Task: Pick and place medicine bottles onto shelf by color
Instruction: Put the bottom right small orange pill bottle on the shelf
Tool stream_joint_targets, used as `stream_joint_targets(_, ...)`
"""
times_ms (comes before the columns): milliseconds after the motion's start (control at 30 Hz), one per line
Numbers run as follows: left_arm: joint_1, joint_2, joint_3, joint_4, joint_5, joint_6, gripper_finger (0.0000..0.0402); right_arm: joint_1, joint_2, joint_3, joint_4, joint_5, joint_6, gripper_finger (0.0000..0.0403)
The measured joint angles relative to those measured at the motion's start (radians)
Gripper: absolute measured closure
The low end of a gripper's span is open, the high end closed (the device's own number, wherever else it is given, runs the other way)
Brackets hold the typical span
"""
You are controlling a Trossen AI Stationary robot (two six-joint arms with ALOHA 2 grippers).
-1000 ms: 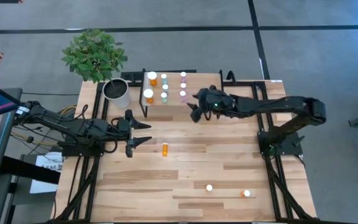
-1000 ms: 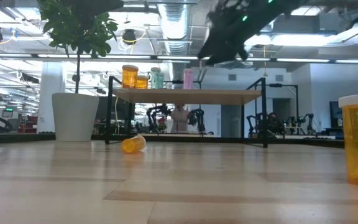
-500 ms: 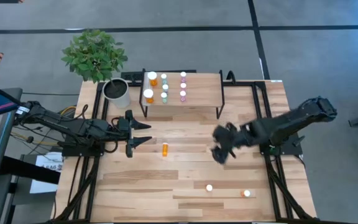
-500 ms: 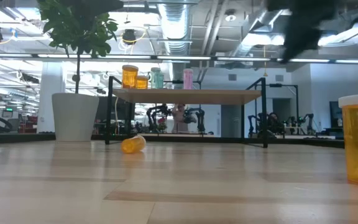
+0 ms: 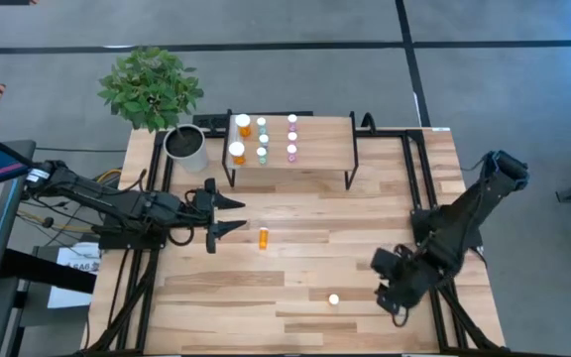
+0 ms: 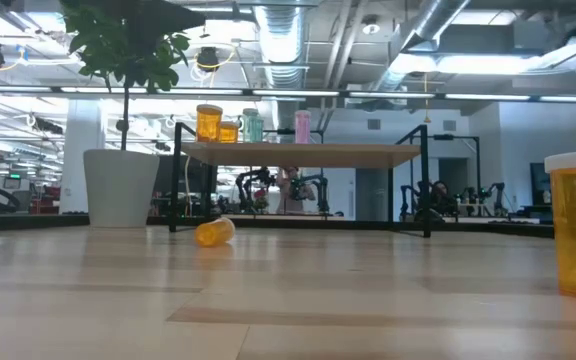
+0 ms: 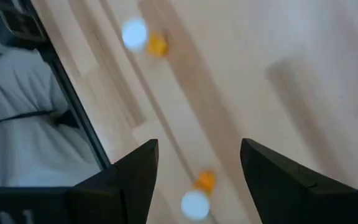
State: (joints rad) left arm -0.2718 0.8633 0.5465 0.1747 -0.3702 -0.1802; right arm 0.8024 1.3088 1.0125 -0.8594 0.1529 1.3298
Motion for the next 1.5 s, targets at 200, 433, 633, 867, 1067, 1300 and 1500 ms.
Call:
stream_joint_targets(200,0.000,0.057,0.000,0.044,0.001,0.000,0.0190,0.106,0.050,-0.003,-0.030,-0.017,0.160,0.0153)
stream_joint_targets(433,0.000,0.073,0.000,0.069,0.000,0.001,0.0190,0.153,0.154,-0.002,0.009,-0.124,0.249,0.0153)
stream_joint_targets(633,0.000,0.073,0.000,0.068,-0.001,0.002,0.0190,0.173,0.237,-0.002,0.064,-0.161,0.252,0.0153)
stream_joint_targets(867,0.000,0.073,0.000,0.066,-0.001,0.003,0.0190,0.173,0.298,-0.002,0.046,-0.184,0.244,0.0153)
stream_joint_targets(1067,0.000,0.073,-0.001,0.063,-0.002,0.003,0.0190,0.173,0.316,-0.002,0.046,-0.184,0.233,0.0179)
stream_joint_targets(1300,0.000,0.073,-0.001,0.060,-0.002,0.002,0.0190,0.172,0.286,-0.002,0.045,-0.181,0.233,0.0242)
stream_joint_targets(1500,0.000,0.073,-0.001,0.060,-0.002,0.002,0.0190,0.171,0.267,-0.002,0.045,-0.154,0.232,0.0272)
